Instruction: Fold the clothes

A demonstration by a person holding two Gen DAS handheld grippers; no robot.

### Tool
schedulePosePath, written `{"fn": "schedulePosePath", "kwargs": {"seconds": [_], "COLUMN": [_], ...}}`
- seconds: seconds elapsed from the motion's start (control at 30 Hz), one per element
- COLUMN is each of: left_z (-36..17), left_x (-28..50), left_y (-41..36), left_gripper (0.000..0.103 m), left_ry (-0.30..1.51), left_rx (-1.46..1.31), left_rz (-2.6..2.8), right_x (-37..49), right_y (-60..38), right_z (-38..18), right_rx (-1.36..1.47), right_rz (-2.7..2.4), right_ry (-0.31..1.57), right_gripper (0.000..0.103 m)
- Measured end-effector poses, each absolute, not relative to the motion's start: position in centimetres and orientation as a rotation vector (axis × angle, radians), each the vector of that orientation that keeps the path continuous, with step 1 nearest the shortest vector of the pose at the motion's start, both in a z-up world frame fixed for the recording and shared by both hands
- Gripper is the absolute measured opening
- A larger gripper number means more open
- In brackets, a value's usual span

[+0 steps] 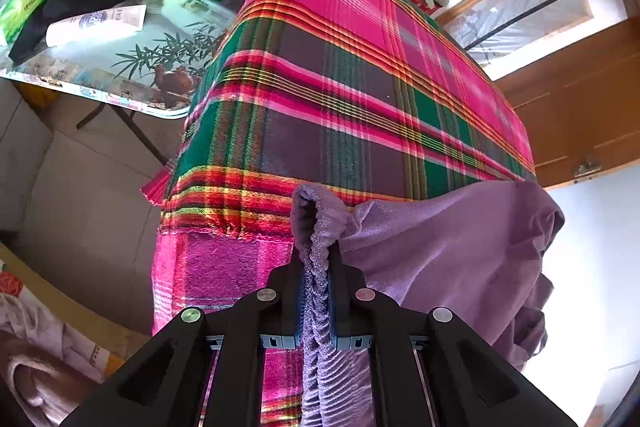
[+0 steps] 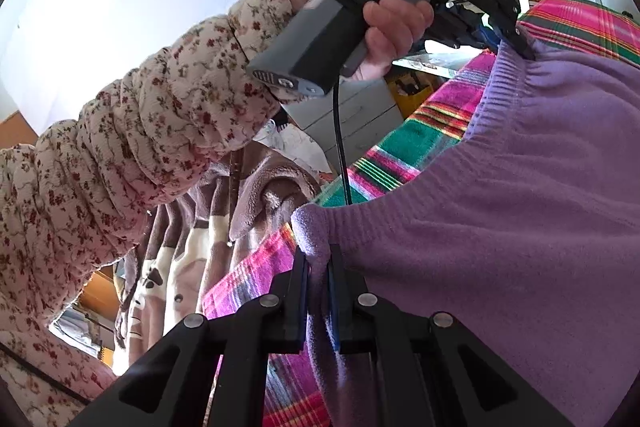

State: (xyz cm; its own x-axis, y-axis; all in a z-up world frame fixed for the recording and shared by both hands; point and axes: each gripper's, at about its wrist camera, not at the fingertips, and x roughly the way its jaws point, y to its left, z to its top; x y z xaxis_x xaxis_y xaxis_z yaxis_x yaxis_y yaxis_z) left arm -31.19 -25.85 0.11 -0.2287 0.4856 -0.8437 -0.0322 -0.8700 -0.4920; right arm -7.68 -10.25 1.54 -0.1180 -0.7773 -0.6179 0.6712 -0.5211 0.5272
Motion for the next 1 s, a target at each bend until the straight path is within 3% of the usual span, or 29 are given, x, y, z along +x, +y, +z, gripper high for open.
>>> {"fn": "schedulePosePath", "kwargs": {"seconds": [0.3,0.57,0.67,0.73,0.9,1.0], "left_z": [-0.1,0.3,1.6,2.5,4.7,6.1], "left_x": [-31.2,-29.3,-26.5,-24.4,-19.0,-15.8], "left_y": [-26.4,-28.0,-29.1,-29.7,-31.3,-32.3], "left_gripper": [0.009,0.022,0.022,0.022,0.022,0.030], "left_ry": [-0.597,-0.687,-0.702,-0.711,-0.735,-0.750], "left_rx": [-1.687,-1.708,-1.680,-1.661,-1.611,-1.580], "left_rz": [2.157,2.168,2.211,2.239,2.308,2.348], "right_x": [-8.4,-8.5,-8.1,-7.6,-6.0,-4.8], "right_y": [-10.6,-10.7,-10.8,-10.7,-10.2,-9.1], "right_z": [0.5,-0.2,0.2,0.8,2.8,4.3], "right_rx": [1.151,1.199,1.192,1.174,1.102,1.052], "right_rz": [-1.804,-1.808,-1.835,-1.853,-1.884,-1.914], "right_ry": [-0.181,-0.221,-0.202,-0.194,-0.211,-0.228], "right_gripper": [0.009,0.013,0.023,0.038,0.038,0.038]}}
